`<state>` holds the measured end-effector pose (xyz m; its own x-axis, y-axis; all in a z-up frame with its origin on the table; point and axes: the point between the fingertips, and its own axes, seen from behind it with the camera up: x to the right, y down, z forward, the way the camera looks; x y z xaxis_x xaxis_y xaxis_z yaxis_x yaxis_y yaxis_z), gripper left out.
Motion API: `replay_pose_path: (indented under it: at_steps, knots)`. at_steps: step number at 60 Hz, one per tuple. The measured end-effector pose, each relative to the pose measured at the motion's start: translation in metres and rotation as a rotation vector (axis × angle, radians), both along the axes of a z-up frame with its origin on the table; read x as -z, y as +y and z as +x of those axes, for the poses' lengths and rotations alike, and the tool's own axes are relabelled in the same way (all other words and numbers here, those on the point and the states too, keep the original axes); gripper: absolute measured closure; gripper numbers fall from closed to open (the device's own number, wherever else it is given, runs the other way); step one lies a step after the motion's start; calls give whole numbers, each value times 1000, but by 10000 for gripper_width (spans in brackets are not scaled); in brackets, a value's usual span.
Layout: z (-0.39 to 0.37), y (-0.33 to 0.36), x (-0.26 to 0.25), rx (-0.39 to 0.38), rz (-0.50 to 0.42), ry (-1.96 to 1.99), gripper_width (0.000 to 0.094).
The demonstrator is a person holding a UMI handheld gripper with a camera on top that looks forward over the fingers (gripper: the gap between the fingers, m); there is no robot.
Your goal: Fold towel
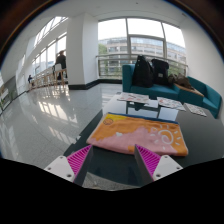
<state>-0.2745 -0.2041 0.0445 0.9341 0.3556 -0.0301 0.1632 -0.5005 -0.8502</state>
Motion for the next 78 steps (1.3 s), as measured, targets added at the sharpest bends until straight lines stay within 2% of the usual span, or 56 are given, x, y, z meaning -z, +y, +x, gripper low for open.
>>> replay_pose_path:
  at_steps: [8, 14, 22, 29, 35, 38, 49, 57, 64, 70, 76, 78]
  knots:
    - [-58, 54, 9, 1, -11, 10, 147]
    - [-85, 96, 23, 13, -13, -34, 236]
    - [-95, 120, 52, 34, -81, -99, 426]
    - [-97, 128, 52, 36, -58, -120, 555]
    - [-103, 126, 50, 14, -38, -130, 740]
    - [-95, 129, 49, 43, -30, -142, 888]
    - [-90, 127, 41, 67, -89, -27, 896]
    - [-49, 136, -15, 109, -5, 6, 895]
    - [20, 145, -46, 171, 42, -3, 896]
    - [81, 151, -43, 238, 45, -27, 896]
    - [145, 159, -15, 314, 2, -67, 896]
    - [162, 158, 0, 336, -26, -74, 844]
